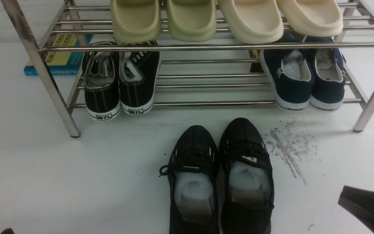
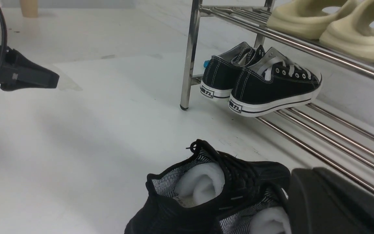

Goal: Take the shoes off the shelf with your hand on the white table.

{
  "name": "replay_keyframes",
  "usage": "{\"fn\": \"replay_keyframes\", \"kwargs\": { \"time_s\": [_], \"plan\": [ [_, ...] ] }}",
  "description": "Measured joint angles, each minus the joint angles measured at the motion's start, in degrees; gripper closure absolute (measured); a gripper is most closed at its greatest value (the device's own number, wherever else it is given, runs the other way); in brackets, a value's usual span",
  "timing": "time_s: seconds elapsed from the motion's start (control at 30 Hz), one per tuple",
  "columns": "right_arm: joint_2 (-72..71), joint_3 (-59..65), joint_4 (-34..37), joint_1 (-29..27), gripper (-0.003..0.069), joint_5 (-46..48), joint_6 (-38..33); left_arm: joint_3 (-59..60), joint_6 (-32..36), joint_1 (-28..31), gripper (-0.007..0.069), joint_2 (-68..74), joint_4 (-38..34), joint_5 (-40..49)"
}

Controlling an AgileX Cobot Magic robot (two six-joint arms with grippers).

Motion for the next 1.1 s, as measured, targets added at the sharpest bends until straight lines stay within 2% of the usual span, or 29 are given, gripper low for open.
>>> {"fn": "replay_keyframes", "kwargs": {
  "time_s": [0.23,0.4,0.43,0.53,0.77,0.97,1.1],
  "plan": [
    [-4.64,2.58,2.26,-0.68,0.0644,1.24,0.38,0.00,0.00,0.00,0.0383,0.00,0.00,0.00],
    [-10.42,7.04,11.02,-8.60,0.0638,7.12,-2.15,0.00,0.00,0.00,0.0383,0.00,0.00,0.00],
    [-13.08,8.53,15.40,-12.89,0.0636,10.25,-3.07,0.00,0.00,0.00,0.0383,0.00,0.00,0.00],
    [-16.89,10.59,21.59,-21.11,0.0631,15.21,-4.99,0.00,0.00,0.00,0.0383,0.00,0.00,0.00],
    [-23.11,14.12,29.17,-35.85,0.0626,21.02,-8.12,0.00,0.00,0.00,0.0383,0.00,0.00,0.00],
    [-26.13,16.38,29.45,-41.18,0.0617,21.83,-10.34,0.00,0.00,0.00,0.0383,0.00,0.00,0.00],
    [-26.20,16.37,29.64,-41.74,0.0613,22.77,-13.26,0.00,0.00,0.00,0.0383,0.00,0.00,0.00]
  ]
}}
